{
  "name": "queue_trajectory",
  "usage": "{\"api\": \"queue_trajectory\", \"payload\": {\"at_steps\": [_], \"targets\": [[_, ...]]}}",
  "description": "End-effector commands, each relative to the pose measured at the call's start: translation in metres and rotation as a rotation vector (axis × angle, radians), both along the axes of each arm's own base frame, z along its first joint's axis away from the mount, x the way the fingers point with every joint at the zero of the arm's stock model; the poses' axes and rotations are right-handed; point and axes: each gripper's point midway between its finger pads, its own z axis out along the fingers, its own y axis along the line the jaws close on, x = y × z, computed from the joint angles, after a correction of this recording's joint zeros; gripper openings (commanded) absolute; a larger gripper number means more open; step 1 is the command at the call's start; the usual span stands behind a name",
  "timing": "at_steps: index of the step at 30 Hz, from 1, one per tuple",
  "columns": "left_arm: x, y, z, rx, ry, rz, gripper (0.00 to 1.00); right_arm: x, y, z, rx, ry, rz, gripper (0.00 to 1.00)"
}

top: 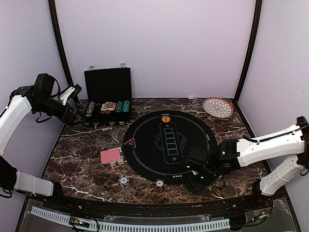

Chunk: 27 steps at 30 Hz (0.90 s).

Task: Distribute texas hold em gaming equipment
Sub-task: Pick up the pile of poker chips from the pile of poker chips.

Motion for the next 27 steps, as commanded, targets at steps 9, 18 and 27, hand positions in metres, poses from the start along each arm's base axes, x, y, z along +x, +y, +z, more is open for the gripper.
{"api": "queue_trajectory", "payload": {"at_steps": [9, 18, 27], "targets": [[-0.006, -0.003, 0.013, 0.001, -0.031, -0.024, 0.99, 0.001, 0.008, 0.010, 0.028, -0.020, 0.012, 0.40], [-0.007, -0.005, 0.012, 0.001, -0.028, -0.030, 0.99, 0.002, 0.009, 0.029, 0.026, -0.030, 0.025, 0.27], [-0.006, -0.005, 0.013, 0.000, -0.034, -0.029, 0.99, 0.032, 0.026, 0.069, 0.044, -0.110, 0.021, 0.07]]}}
